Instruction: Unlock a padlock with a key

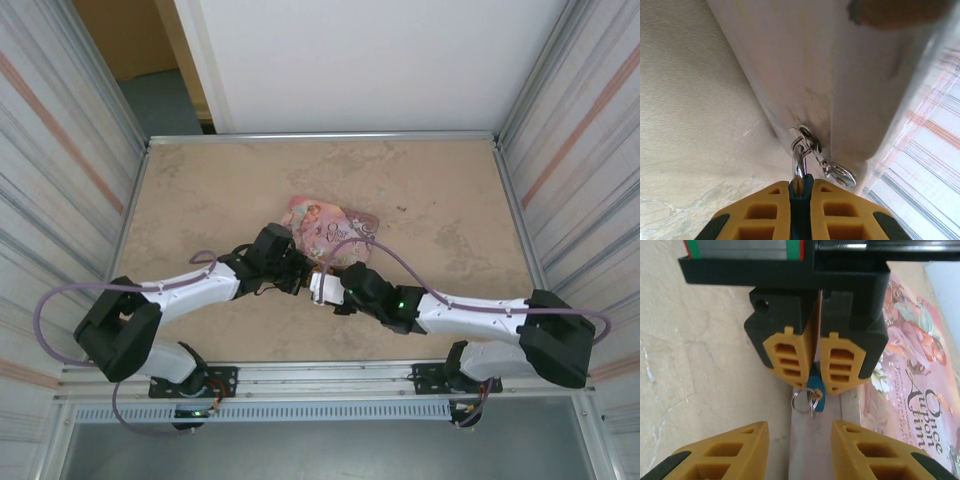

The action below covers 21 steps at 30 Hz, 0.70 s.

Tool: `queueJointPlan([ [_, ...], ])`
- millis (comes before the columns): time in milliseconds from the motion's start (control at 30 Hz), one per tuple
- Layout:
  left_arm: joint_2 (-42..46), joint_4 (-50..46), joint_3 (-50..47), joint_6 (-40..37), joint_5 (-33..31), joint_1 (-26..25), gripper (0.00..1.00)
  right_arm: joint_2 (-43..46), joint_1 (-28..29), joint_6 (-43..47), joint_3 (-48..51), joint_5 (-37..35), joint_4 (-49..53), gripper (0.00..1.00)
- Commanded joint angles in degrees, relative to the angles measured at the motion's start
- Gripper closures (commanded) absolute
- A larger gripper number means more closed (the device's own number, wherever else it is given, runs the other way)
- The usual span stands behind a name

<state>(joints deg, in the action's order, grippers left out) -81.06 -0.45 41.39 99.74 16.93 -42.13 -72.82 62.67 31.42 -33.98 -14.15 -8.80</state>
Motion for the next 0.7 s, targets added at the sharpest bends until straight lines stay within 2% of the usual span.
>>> queueJointPlan([
  [0,-0.1,1.2,2.0,0.7,1.7,-0.2,1.00,-1.5,0.4,1.0,-1.8,-1.4,-3.4,0.70],
  [267,-0.2,1.4,1.6,0.7,1.8,-0.2,1.00,-4.4,0.4,0.5,-1.8,-2.4,-4.8,0.83],
  [667,-0.2,1.7,1.4,0.5,1.9,-0.2,1.00,-7.0,0.2,-1.4,-1.2,-3.2,-6.8,0.87],
])
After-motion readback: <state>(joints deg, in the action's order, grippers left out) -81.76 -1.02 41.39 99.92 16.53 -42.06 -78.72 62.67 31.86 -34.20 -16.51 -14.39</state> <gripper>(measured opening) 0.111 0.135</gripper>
